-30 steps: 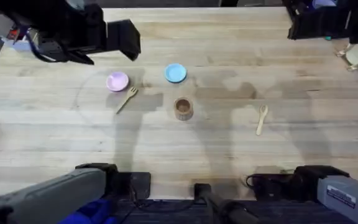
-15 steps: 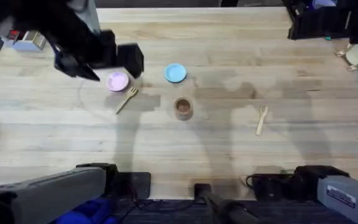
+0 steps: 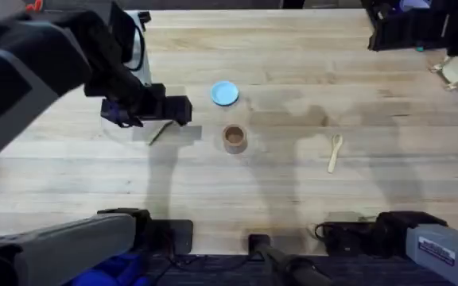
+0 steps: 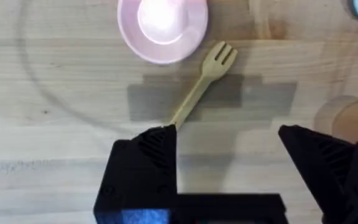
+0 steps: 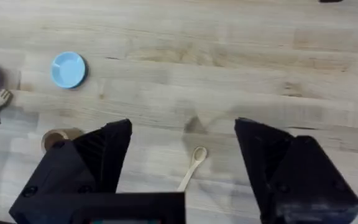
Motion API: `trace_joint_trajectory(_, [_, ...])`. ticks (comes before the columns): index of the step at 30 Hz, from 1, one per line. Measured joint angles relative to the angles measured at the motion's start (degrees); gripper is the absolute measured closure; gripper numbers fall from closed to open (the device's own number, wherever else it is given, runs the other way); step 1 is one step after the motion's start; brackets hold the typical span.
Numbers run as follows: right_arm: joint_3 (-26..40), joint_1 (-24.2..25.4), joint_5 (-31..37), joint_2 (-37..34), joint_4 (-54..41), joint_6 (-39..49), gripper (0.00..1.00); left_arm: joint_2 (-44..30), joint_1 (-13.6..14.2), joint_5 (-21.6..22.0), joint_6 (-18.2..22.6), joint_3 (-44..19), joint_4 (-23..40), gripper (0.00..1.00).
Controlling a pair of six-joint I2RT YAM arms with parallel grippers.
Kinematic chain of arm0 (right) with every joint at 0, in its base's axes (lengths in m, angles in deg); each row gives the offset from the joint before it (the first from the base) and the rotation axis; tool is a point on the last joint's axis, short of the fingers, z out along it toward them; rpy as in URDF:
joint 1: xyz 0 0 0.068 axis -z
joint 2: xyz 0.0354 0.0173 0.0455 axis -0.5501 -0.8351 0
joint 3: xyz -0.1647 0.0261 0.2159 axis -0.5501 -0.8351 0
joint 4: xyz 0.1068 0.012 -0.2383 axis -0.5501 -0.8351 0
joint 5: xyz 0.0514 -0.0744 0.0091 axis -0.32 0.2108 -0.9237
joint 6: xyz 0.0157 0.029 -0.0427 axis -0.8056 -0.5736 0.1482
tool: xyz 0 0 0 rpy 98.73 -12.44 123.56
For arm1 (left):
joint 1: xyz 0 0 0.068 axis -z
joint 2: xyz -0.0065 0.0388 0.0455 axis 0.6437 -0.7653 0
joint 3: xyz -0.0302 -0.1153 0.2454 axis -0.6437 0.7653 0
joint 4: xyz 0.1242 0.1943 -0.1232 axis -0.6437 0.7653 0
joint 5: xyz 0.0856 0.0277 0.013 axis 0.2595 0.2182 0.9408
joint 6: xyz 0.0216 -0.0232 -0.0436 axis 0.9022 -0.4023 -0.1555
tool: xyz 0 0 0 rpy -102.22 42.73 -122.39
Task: Pick up a utensil and set it on the pink plate, then put the other utensil in the container.
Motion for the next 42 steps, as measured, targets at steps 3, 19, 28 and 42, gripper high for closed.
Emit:
trace_joint_trajectory(3, [0.0, 0.0, 0.0, 0.0, 0.0, 0.0, 0.005, 0.0, 0.0, 0.6, 1.8, 2.3, -3.4, 0.008])
trace_joint_trajectory(19, [0.0, 0.0, 0.0, 0.0, -0.1, 0.0, 0.005, 0.0, -3.5, 0.9, 8.4, 3.0, -6.0, 0.008])
trace_joint_trajectory(28, [0.0, 0.0, 0.0, 0.0, -0.1, 0.0, 0.006, -0.7, -4.2, 0.7, 9.9, 3.0, -6.4, 0.008])
trace_joint_trajectory(42, [0.0, 0.0, 0.0, 0.0, -0.1, 0.0, 0.005, -10.1, -4.2, 1.0, 10.2, 2.8, -8.6, 0.008])
